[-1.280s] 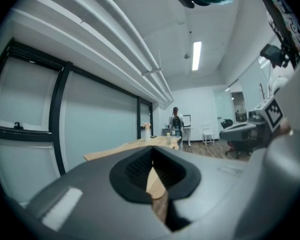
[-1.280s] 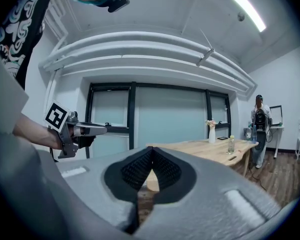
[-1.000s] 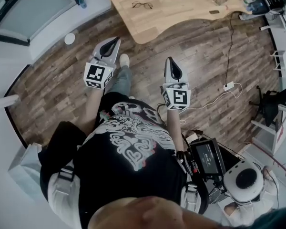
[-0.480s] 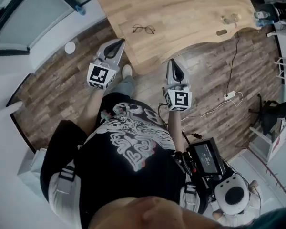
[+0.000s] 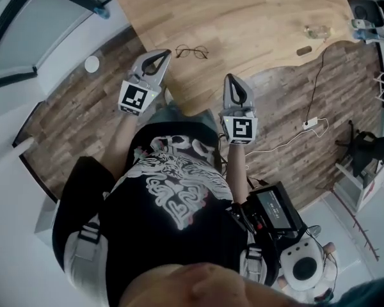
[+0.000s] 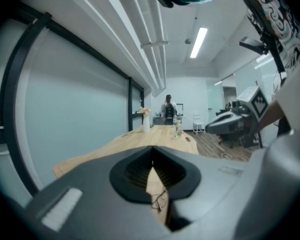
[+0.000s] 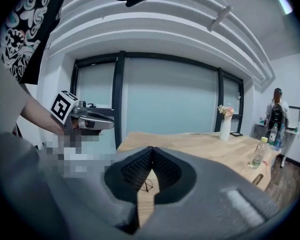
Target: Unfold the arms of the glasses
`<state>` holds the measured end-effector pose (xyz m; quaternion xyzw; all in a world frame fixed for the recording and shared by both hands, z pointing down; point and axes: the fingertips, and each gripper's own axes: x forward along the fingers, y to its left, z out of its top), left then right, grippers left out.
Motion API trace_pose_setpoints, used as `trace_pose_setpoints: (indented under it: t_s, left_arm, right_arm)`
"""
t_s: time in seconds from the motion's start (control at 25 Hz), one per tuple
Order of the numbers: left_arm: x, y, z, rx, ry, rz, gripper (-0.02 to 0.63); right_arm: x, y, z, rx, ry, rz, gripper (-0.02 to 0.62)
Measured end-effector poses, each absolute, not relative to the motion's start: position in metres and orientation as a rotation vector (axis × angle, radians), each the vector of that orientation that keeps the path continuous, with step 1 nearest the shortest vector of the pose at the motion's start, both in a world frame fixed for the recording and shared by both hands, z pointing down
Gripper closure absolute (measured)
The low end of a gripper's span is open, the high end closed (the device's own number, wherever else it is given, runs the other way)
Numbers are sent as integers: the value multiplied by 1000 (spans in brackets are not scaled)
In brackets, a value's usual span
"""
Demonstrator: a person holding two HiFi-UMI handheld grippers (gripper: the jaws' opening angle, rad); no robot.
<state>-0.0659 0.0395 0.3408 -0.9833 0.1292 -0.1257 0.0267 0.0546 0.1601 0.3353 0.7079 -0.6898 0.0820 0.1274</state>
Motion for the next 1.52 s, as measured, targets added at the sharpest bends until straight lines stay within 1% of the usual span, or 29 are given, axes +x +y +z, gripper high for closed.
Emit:
trace_pose_setpoints:
  t_s: [0.52,0.76,1.04,1.52]
  left_arm:
    - [-4,12,395,-2995,268,-562,617]
    - [2,16,427,-2980,216,-678,617]
    - [5,29,496,-2936,119,-926,617]
    - [17,36,546,-2870,-47,-1094,617]
  right_arm:
    - [72,96,386,1796,-2141,272,597]
    - [72,93,412,1695,-2153,333,597]
    - [76,85,451,1587,-2167,348,597]
    - [71,73,499,1476,-2173,459,595]
